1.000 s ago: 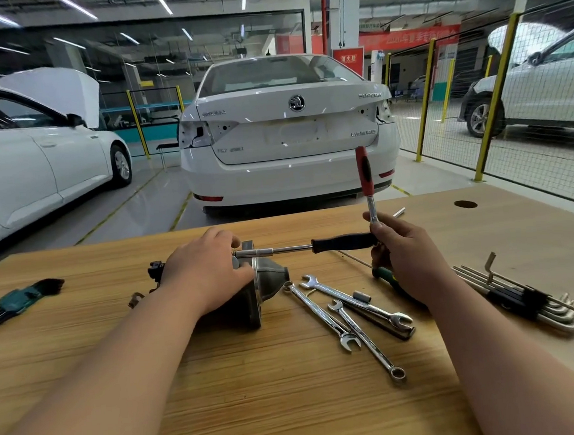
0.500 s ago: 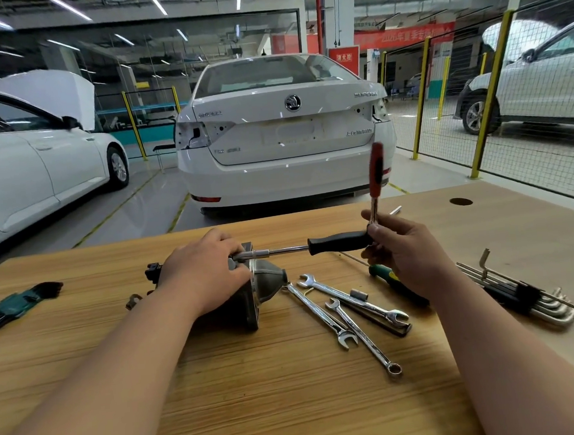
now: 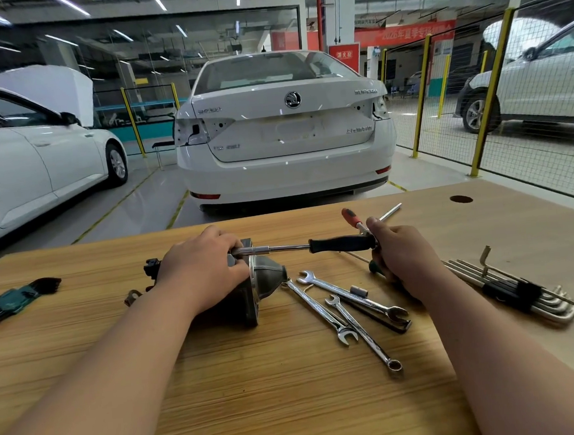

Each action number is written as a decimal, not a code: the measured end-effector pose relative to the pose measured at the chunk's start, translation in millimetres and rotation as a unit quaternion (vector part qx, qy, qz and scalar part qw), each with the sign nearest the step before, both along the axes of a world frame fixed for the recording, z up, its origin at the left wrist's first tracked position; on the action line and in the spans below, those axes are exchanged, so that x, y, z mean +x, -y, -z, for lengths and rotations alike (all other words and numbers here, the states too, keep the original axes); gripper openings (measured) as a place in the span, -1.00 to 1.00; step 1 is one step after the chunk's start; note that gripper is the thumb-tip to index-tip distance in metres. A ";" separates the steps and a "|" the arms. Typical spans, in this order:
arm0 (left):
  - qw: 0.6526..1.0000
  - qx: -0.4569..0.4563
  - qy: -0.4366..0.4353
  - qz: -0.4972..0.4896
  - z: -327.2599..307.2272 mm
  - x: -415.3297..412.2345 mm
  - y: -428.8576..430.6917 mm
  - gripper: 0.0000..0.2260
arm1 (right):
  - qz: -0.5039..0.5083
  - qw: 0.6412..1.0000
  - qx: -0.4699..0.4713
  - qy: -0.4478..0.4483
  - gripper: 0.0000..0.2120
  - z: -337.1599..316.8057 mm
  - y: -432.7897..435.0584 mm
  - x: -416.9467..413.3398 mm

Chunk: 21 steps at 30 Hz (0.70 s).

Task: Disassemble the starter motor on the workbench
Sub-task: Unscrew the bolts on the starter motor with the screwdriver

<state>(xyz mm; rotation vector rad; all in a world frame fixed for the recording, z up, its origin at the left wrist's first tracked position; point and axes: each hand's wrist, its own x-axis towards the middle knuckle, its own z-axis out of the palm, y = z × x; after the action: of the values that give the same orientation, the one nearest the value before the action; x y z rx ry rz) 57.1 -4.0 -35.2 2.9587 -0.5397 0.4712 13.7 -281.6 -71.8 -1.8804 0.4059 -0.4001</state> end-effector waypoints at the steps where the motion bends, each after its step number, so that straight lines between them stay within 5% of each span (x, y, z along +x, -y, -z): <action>1: 1.000 -0.009 0.000 0.000 0.1 -0.3 -0.1 -0.87 | -0.008 1.000 0.001 0.005 -0.57 0.5 0.6 -0.3; 8: 0.999 -0.053 0.003 -0.006 1.1 0.5 0.7 -0.50 | -0.086 0.991 0.043 0.096 -0.79 4.1 11.4 -5.4; 13: 0.998 -0.057 0.008 -0.003 1.3 0.3 0.1 -0.51 | -0.172 0.959 0.194 0.114 -0.68 6.0 16.9 -5.2; 21: 1.000 -0.028 -0.009 0.000 -1.3 0.8 1.3 -0.65 | -0.182 0.954 0.209 0.114 -0.58 11.8 19.5 -2.8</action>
<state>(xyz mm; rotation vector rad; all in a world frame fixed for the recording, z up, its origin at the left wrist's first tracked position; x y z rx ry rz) 57.9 -5.3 -33.9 2.9078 -0.5159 0.4518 11.0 -301.1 -83.7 -1.4346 -0.0187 -0.2518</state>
